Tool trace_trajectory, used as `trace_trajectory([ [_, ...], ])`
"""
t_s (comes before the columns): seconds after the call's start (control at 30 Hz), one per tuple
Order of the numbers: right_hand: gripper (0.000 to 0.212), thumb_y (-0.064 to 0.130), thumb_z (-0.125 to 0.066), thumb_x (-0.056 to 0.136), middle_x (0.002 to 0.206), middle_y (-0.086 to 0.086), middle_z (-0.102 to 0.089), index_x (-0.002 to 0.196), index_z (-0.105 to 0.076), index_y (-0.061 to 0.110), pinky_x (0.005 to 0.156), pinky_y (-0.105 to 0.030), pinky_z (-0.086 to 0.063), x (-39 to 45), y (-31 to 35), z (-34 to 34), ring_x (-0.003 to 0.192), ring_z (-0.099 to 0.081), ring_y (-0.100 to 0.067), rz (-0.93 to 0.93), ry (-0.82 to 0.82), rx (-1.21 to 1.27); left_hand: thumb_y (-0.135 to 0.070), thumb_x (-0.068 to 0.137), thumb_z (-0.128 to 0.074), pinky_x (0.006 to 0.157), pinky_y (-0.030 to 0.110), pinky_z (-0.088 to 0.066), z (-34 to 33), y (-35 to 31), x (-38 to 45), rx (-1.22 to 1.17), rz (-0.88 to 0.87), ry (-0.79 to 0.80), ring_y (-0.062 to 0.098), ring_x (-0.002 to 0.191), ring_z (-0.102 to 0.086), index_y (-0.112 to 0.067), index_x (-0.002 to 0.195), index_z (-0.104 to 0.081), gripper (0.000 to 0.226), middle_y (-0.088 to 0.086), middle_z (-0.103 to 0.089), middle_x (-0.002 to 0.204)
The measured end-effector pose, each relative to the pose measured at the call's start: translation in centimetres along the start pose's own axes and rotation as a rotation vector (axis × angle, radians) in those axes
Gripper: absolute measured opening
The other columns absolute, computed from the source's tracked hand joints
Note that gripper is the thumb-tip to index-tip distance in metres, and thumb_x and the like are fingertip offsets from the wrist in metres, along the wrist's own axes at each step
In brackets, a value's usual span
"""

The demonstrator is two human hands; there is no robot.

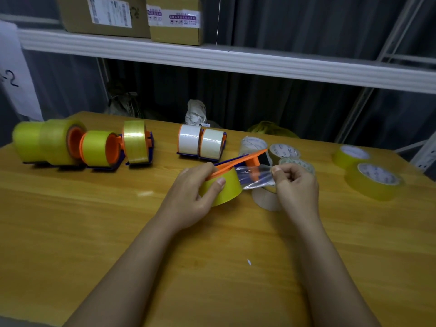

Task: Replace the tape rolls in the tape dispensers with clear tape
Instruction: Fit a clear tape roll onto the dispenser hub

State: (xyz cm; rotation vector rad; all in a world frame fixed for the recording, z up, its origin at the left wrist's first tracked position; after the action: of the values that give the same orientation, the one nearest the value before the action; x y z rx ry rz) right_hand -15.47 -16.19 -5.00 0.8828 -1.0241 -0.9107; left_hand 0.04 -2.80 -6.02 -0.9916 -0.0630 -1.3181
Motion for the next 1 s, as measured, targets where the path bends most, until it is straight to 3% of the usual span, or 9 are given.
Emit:
trace_trajectory([
  [0.2, 0.016, 0.014, -0.058, 0.094, 0.063, 0.007, -0.053, 0.079, -0.061, 0.017, 0.051, -0.004, -0.037, -0.15, 0.41, 0.14, 0.052, -0.049, 0.011, 0.026, -0.005, -0.042, -0.034, 0.092, -0.045, 0.062, 0.012, -0.029, 0.07, -0.33, 0.08, 0.016, -0.033, -0.011, 0.008, 0.076, -0.044, -0.014, 0.088, -0.054, 0.022, -0.007, -0.054, 0.081],
  [0.4, 0.020, 0.012, -0.058, 0.093, 0.058, 0.005, -0.050, 0.074, -0.061, 0.016, 0.049, -0.006, -0.037, -0.06, 0.41, 0.06, 0.048, -0.047, 0.007, 0.010, 0.003, -0.039, -0.044, 0.091, -0.041, 0.060, 0.023, -0.030, 0.08, 0.53, 0.26, -0.067, -0.006, -0.072, 0.014, 0.073, -0.049, -0.024, 0.083, -0.048, 0.023, -0.014, -0.050, 0.075],
  [0.6, 0.018, 0.011, -0.057, 0.093, 0.058, 0.003, -0.050, 0.077, -0.062, 0.006, 0.048, -0.005, -0.036, -0.16, 0.33, 0.20, 0.047, -0.047, 0.008, 0.006, -0.005, -0.057, -0.044, 0.091, -0.041, 0.061, 0.012, -0.029, 0.00, -0.01, 0.11, -0.038, -0.025, -0.069, 0.008, 0.075, -0.045, -0.017, 0.086, -0.053, 0.030, -0.013, -0.052, 0.080],
  [0.8, 0.017, 0.012, -0.056, 0.093, 0.058, 0.004, -0.049, 0.077, -0.061, 0.008, 0.049, -0.007, -0.037, -0.19, 0.43, 0.21, 0.050, -0.048, 0.005, 0.043, -0.038, -0.067, -0.049, 0.090, -0.039, 0.060, 0.011, -0.029, 0.09, -0.17, 0.04, -0.034, -0.052, -0.035, 0.003, 0.079, -0.047, -0.036, 0.086, -0.045, 0.014, -0.024, -0.048, 0.080],
  [1.0, 0.018, 0.014, -0.058, 0.094, 0.061, 0.007, -0.051, 0.077, -0.061, 0.009, 0.052, -0.006, -0.037, -0.04, 0.36, 0.30, 0.053, -0.049, 0.009, 0.061, -0.050, -0.058, -0.044, 0.091, -0.041, 0.060, 0.014, -0.027, 0.17, -0.21, -0.06, -0.033, -0.061, -0.029, 0.006, 0.078, -0.046, -0.033, 0.085, -0.047, 0.014, -0.022, -0.049, 0.079],
])
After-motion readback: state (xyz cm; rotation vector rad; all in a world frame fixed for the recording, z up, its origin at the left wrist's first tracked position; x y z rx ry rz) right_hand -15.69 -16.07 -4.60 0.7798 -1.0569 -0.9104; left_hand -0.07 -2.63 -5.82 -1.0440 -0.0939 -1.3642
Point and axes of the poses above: each hand's wrist, its own x-axis towards the middle knuckle, its own z-axis out of the back of the hand, y = z × x, the point moved 4 cm from there along x, towards the middle knuckle
